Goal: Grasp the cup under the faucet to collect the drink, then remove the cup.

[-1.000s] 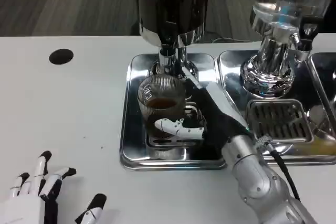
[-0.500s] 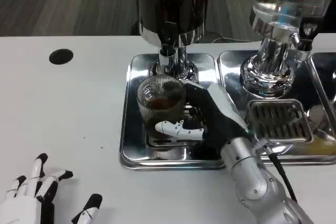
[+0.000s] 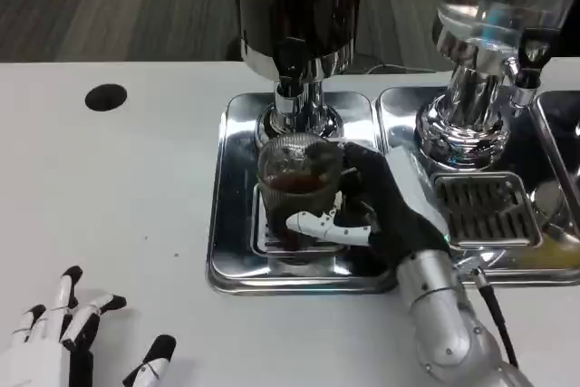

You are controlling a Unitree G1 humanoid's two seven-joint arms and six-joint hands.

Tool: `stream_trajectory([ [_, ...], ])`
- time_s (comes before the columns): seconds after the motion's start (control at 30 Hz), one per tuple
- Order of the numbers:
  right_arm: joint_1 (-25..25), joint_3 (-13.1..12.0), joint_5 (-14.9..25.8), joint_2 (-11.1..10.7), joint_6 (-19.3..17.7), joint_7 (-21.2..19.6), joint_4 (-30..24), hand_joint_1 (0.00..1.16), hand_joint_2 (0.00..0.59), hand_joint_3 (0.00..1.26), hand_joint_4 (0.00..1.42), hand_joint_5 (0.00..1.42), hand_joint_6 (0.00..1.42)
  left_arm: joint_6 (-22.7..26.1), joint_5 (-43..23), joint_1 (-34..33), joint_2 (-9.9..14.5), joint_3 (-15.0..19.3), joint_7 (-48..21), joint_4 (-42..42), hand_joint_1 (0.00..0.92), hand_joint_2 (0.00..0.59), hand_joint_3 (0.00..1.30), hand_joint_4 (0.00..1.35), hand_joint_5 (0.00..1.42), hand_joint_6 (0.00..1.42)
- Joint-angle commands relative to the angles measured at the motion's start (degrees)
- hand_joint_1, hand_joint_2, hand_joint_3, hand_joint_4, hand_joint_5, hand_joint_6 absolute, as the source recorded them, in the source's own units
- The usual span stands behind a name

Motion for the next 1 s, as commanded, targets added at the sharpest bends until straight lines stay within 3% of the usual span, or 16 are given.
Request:
stream_trajectory([
  [0.03,2.1,-1.4,0.9,-0.9,-2.0,-0.4,-4.3,0.83,0.175,0.64,0.74,0.63,0.49,-0.5,0.0,-0.5,0.3,-0.1,0.4,0.3,0.000,0.199,0.39,0.03,0.20,0.14],
  [0.3,7.1,-4.2,0.1,-3.8,0.3,-0.3,-12.8,0.84,0.185,0.67,0.77,0.65,0.54,-0.6,0.3,-1.9,0.4,-0.5,-0.2,-0.2,0.000,0.200,0.39,0.03,0.19,0.14],
  [0.6,10.9,-6.0,-0.9,-4.6,-0.2,-1.8,-16.2,0.85,0.186,0.68,0.77,0.67,0.55,-0.5,0.6,-2.4,0.2,-1.3,-0.3,-0.3,0.000,0.201,0.38,0.03,0.19,0.14],
  [1.0,21.4,-8.9,-3.9,-5.6,0.4,-2.9,-28.9,0.86,0.188,0.68,0.78,0.67,0.56,-0.1,1.4,-3.9,0.4,-2.4,-1.4,-1.7,0.000,0.198,0.38,0.03,0.19,0.14],
])
